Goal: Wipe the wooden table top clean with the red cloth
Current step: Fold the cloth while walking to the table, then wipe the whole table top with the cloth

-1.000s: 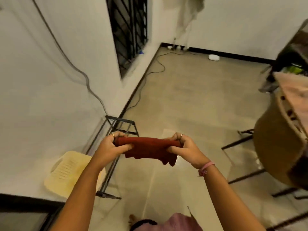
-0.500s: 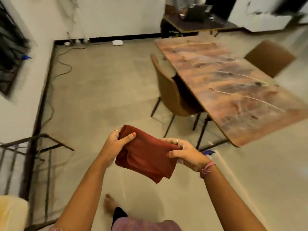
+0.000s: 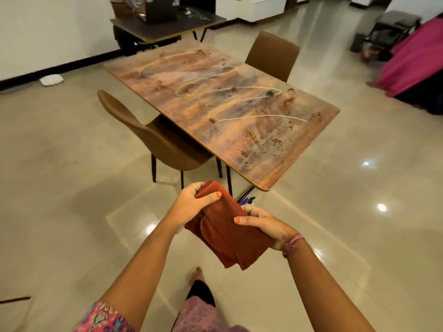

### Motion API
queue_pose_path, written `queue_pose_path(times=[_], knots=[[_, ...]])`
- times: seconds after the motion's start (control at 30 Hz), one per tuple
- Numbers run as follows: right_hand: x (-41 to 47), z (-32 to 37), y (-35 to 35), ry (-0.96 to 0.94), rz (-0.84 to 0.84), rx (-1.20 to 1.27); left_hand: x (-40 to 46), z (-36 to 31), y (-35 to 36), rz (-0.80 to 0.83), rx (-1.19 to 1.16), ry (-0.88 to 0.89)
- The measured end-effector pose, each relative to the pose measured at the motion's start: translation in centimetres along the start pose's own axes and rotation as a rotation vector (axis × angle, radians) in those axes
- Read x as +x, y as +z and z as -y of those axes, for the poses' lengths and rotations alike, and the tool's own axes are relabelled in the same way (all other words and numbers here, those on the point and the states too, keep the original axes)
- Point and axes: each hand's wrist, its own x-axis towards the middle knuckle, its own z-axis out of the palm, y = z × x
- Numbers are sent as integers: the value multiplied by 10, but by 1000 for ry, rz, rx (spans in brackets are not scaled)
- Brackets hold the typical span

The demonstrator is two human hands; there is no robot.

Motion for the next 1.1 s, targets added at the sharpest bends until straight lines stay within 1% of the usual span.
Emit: queue_pose_path(times=[0.1,0.3,0.37,0.43,0.53,0.57,0.67,0.73,0.77,0.83,0.87,0.9,0.93,0.97,1.03,1.07,1.1], knots=[[20,16,-13,40,-31,-45,37,-8,10,45,20,11],[62,58,-31,44,-52,-59,97,-28,11,37,45,18],[79,65,-41,34,-90,6,121,-33,8,39,38,10],[92,69,-53,7,-143,107,143,-35,6,-16,2,-3],[100,80,-76,-7,-278,216,168,-31,3,-195,-81,-87],[102,86,-86,-20,-319,243,174,-28,3,-232,-111,-129],[110,113,-121,-111,-460,220,189,-14,5,-234,-165,-285],[123,134,-147,-153,-580,69,200,-4,11,-256,-212,-382],[132,143,-161,-168,-636,-66,206,-1,16,-282,-237,-420],[154,158,-189,-200,-731,-454,218,4,27,-349,-292,-492],[167,164,-200,-211,-744,-658,223,4,35,-382,-333,-521],[181,167,-210,-222,-718,-831,228,3,44,-404,-375,-545],[195,168,-217,-223,-654,-965,232,2,53,-418,-410,-568],[208,164,-219,-206,-562,-1061,235,0,61,-417,-431,-589],[231,150,-220,-128,-313,-1234,244,0,79,-412,-498,-628],[238,138,-218,-101,-215,-1323,247,1,87,-401,-535,-639],[243,127,-217,-106,-158,-1397,250,2,95,-391,-560,-644]])
